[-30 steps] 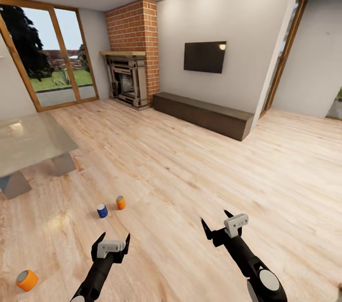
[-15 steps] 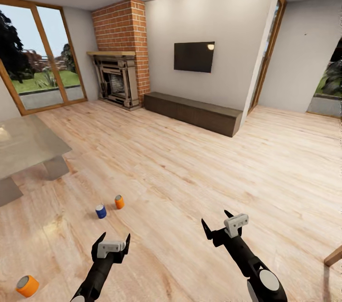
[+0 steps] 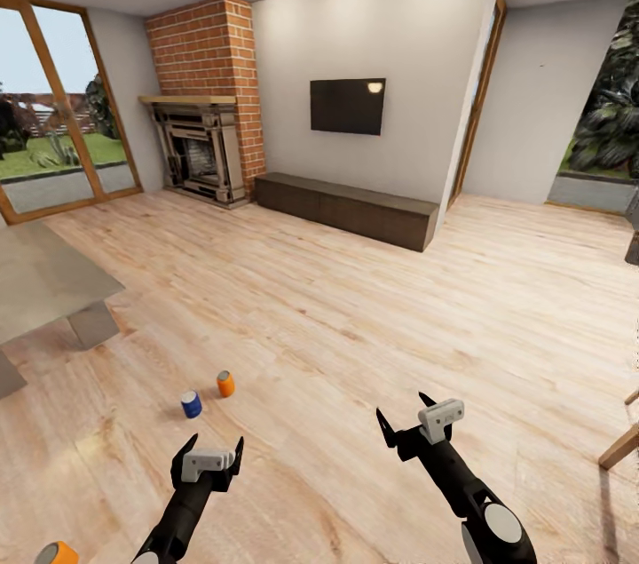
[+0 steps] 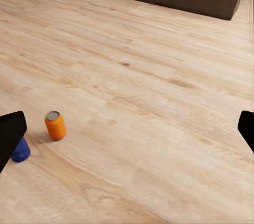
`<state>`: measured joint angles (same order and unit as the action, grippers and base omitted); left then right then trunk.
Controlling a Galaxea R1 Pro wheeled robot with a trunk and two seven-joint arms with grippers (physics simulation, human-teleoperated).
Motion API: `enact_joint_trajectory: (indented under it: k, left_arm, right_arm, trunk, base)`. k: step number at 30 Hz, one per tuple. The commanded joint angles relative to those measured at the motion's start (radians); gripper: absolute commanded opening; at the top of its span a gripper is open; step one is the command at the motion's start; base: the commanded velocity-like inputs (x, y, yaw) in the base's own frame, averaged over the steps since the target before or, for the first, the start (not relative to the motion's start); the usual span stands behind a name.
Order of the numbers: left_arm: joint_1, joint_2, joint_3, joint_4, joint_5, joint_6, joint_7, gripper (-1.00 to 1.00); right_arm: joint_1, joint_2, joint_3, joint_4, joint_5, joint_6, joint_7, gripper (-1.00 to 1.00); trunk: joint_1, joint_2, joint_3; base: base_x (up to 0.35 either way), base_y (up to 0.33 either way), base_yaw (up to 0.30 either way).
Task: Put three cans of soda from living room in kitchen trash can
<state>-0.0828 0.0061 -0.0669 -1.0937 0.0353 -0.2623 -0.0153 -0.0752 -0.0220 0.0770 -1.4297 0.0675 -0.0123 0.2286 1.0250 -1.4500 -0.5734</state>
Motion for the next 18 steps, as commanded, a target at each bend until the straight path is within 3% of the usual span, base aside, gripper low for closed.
enact_joint_trajectory:
  k: [1,7,18]
  left_arm:
    - [0.0,0.0,0.0,0.0,0.0,0.0,0.0,1.0]
    - [0.001,0.001,0.001,0.0,0.001,-0.002,0.001,1.0]
    - [0.002,0.002,0.001,0.0,0.002,-0.002,0.001,1.0]
  right_arm:
    - [0.0,0.0,0.0,0.0,0.0,0.0,0.0,1.0]
    - [0.0,0.0,0.001,0.001,0.001,0.0,0.0,1.0]
    - [0.0,0.004,0.001,0.006,0.003,0.0,0.0,1.0]
  trunk:
    - [0.0,0.0,0.0]
    - [0.0,0.0,0.0]
    - [0.0,0.0,0.0]
  base:
    - [0.0,0.319,-0.149]
    - [0.0,0.134,-0.147]
    - [0.01,0.016,-0.144]
